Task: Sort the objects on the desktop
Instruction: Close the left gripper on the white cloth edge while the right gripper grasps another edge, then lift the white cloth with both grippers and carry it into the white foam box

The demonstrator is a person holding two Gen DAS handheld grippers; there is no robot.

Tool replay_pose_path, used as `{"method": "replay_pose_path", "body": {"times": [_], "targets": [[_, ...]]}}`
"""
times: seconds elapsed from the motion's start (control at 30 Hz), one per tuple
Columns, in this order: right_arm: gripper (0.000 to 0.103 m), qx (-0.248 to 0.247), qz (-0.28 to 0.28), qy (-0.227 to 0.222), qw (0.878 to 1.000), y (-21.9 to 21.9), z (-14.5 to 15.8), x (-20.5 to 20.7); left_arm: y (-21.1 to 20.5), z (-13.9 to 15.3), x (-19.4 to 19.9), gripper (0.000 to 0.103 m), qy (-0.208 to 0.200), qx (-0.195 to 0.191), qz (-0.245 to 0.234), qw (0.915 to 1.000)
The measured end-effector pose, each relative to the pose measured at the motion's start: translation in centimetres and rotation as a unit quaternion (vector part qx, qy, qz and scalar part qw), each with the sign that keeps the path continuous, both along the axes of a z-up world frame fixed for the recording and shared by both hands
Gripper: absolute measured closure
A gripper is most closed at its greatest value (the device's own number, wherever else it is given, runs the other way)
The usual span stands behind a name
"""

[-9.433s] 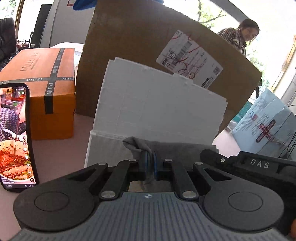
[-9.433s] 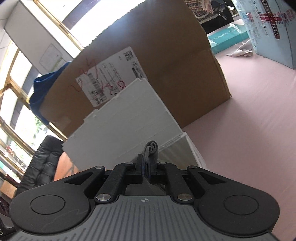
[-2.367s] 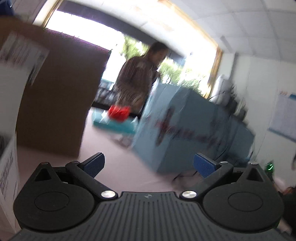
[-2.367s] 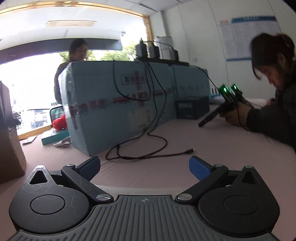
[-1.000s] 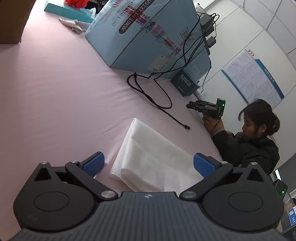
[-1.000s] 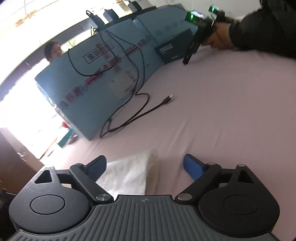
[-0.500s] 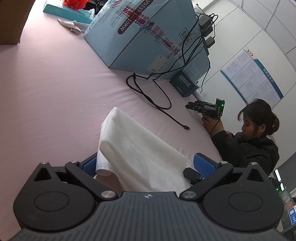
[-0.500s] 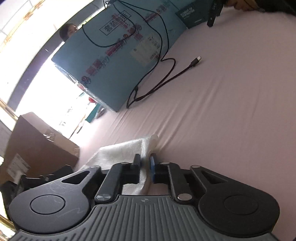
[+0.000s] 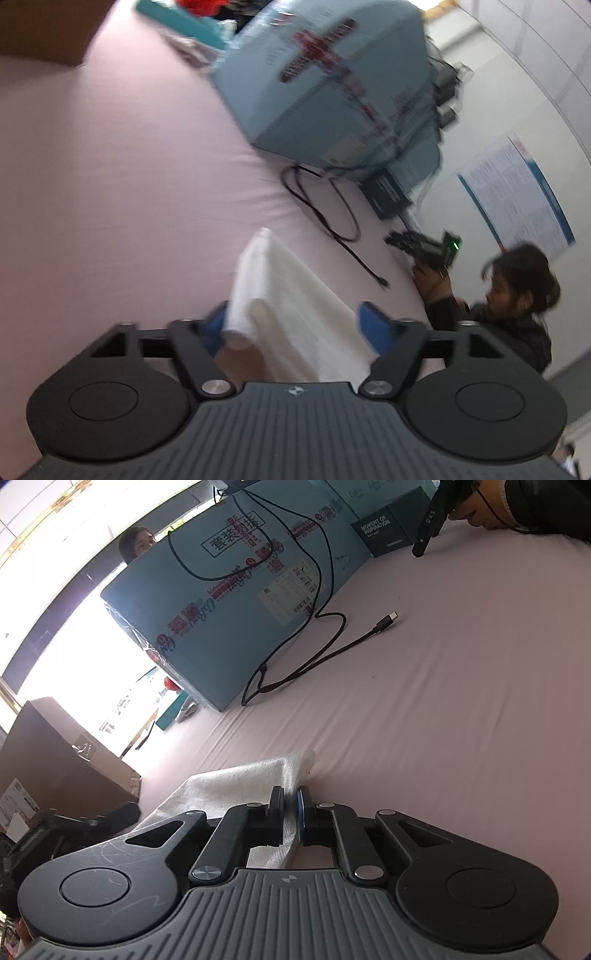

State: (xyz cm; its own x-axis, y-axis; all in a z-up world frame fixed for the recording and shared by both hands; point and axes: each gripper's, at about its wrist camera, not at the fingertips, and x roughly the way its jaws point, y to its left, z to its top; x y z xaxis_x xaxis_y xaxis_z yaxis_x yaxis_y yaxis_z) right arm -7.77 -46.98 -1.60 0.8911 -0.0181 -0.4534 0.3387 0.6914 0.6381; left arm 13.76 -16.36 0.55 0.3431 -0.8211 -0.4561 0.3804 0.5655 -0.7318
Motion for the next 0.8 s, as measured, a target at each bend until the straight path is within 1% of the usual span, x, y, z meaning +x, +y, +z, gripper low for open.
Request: {"method": "replay_pose_path", "body": {"times": [0.03, 0.07, 0.1, 0.2, 0.23, 0.3, 0.43, 0.57, 0.67, 0.8], "targets": [[0.096, 0.0, -0.001, 0.0, 1.0, 0.0, 0.0, 0.0, 0.2, -0.1, 0.1, 0.056, 0.005, 0.0, 0.009, 0.9999], [0.096, -0.001, -0.001, 0.0, 1.0, 0.0, 0.0, -0.1, 0.4, -0.2, 0.2, 0.06, 0.01, -0.001, 0.018, 0.9998], [0.096, -0.001, -0.002, -0.001, 1.0, 0.0, 0.0, -0.1, 0.6, -0.3, 0.3, 0.061, 0.011, 0.0, 0.029, 0.9995], [0.096, -0.001, -0.004, -0.001, 1.0, -0.1, 0.0, -0.2, 1.2, 0.1, 0.1, 0.065, -0.008, 0.008, 0.067, 0.9977], [0.096, -0.002, -0.005, -0.001, 1.0, -0.1, 0.0, -0.2, 1.3, 0.2, 0.1, 0.066, -0.016, 0.01, 0.073, 0.9972], [0.096, -0.007, -0.007, -0.001, 1.0, 0.0, 0.0, -0.2, 1.1, 0.2, 0.2, 0.067, -0.013, 0.01, 0.062, 0.9979], [0.096, -0.016, -0.012, 0.0, 1.0, 0.1, 0.1, -0.2, 0.6, 0.0, 0.3, 0.078, -0.005, 0.014, 0.043, 0.999], [0.096, -0.016, -0.012, 0.0, 1.0, 0.1, 0.1, -0.2, 0.7, -0.1, 0.2, 0.085, -0.002, 0.021, 0.051, 0.9985], [0.096, -0.016, -0.013, 0.0, 1.0, 0.1, 0.1, -0.3, 0.7, -0.1, 0.1, 0.088, -0.009, 0.024, 0.058, 0.998], [0.096, -0.018, -0.013, -0.001, 1.0, 0.1, 0.1, -0.2, 0.6, 0.3, -0.4, 0.091, -0.032, 0.035, 0.061, 0.997]]}}
